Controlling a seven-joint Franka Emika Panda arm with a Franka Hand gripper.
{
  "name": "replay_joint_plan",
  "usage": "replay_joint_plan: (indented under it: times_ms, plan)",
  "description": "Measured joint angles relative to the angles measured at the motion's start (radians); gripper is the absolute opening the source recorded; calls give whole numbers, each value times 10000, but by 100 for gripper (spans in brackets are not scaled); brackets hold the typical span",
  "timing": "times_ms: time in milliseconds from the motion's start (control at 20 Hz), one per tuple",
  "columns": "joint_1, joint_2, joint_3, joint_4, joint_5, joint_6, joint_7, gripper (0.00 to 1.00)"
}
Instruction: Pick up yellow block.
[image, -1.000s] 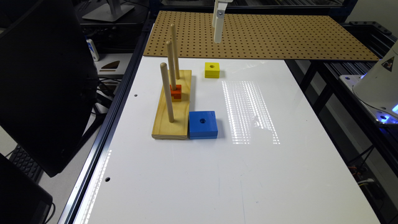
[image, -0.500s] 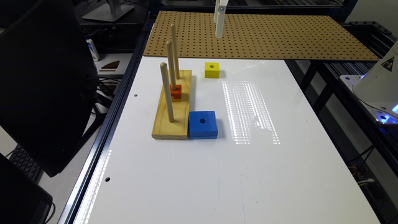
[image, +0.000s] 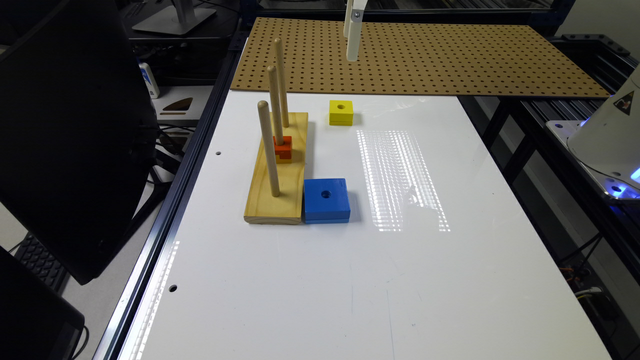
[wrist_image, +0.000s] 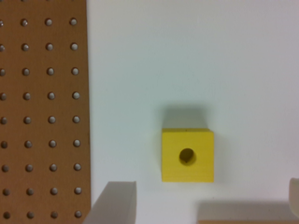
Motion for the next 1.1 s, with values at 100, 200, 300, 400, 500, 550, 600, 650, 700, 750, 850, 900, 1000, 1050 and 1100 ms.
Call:
replay_joint_plan:
  times_ms: [100,200,300,400,500,550,600,650,700,750,850,900,1000,1050,1100]
  plan:
    - [0,140,0,-1,0,18,0,100]
    - [0,367,0,0,0,158,0,100]
    - [0,600,0,3,0,367,0,100]
    - [0,769,0,9,0,522,0,100]
    - [0,806,0,10,0,564,0,100]
    - [0,806,1,11,0,564,0,100]
    - [0,806,1,13,0,564,0,100]
    - [0,808,1,13,0,564,0,100]
    - [0,831,1,12,0,565,0,100]
    - [0,876,1,12,0,583,0,100]
    - [0,1007,1,12,0,667,0,100]
    - [0,1112,1,12,0,761,0,100]
    - [0,1334,1,11,0,968,0,100]
    - [0,1458,1,12,0,1092,0,100]
    - [0,1566,1,12,0,1214,0,100]
